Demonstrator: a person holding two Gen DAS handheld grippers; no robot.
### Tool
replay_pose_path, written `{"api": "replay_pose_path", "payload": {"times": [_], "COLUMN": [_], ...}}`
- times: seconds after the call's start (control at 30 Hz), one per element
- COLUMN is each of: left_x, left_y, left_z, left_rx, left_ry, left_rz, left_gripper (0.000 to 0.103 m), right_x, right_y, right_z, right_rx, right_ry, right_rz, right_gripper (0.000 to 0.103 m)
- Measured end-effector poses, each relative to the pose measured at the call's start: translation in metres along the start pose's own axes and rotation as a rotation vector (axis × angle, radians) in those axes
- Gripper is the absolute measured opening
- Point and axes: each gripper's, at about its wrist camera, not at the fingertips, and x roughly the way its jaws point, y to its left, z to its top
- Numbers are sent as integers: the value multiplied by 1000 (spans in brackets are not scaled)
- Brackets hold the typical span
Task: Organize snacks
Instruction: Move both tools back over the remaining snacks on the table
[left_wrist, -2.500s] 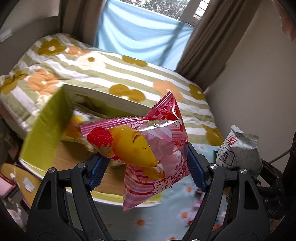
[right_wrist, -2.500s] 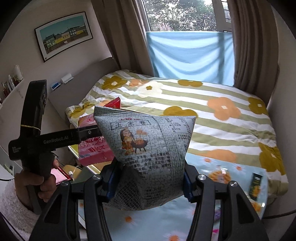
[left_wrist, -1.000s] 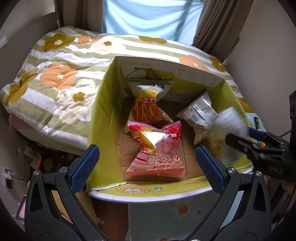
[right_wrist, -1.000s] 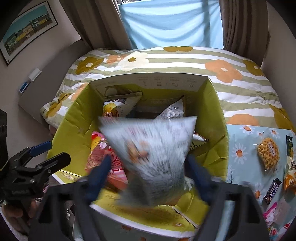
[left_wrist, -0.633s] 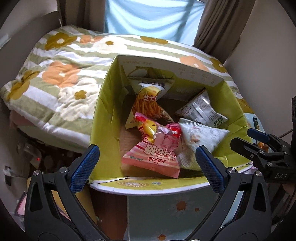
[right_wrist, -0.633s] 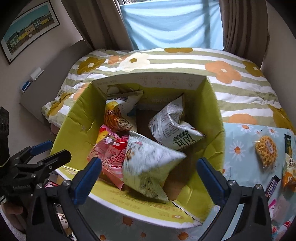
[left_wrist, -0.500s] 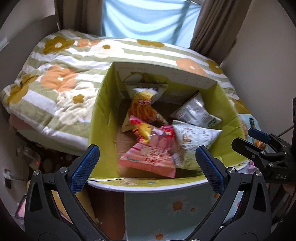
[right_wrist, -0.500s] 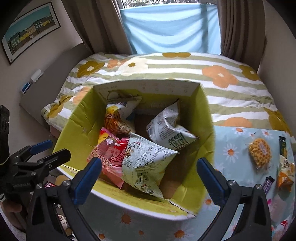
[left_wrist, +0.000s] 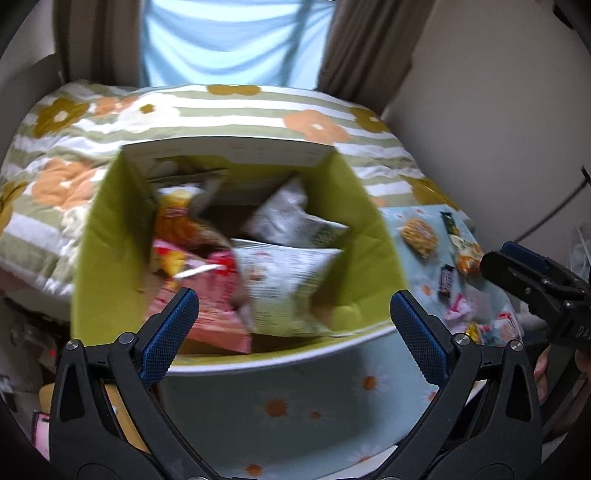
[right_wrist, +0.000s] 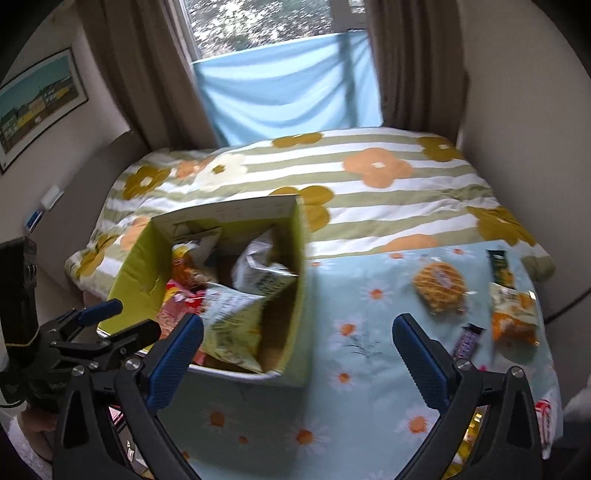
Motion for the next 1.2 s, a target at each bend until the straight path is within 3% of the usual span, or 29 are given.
{"api": "replay_pose_path", "payload": {"times": [0.37,0.67,0.87,1.2], "left_x": [22,60,89,139], "left_y": [-119,-211,-244,-272], "left_z": [-40,-97,-129,-157], "left_rx": [31,-16,-53,-83], "left_ry": [48,122,191,294], "left_rz": [-66,-95,-104,-178], "left_gripper": [102,102,102,102], "right_x": [-61,-85,-82,-68], "right_y": [-108,-205,-247,-282], "right_z": [-43,-94,-122,-162], "right_rx": [85,130,155,277], "right_ry": [-27,27,64,80], "right_rz": [-80,-113,-103,-83], "right_gripper": [102,102,102,102]}}
